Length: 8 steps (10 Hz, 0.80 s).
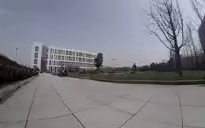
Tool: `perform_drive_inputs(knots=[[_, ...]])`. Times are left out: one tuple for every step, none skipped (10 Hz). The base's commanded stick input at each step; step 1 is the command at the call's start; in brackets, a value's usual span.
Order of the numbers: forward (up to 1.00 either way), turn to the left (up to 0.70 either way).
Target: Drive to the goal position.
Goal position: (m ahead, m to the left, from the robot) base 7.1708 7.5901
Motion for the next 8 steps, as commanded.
perform_drive_inputs(knots=[[0.70,0.00],[0.70,0.00],[0.70,0.00],[0.70,0.00],[0.70,0.00],[0.70,0.00],[0.70,-0.06],[0.70,-0.25]])
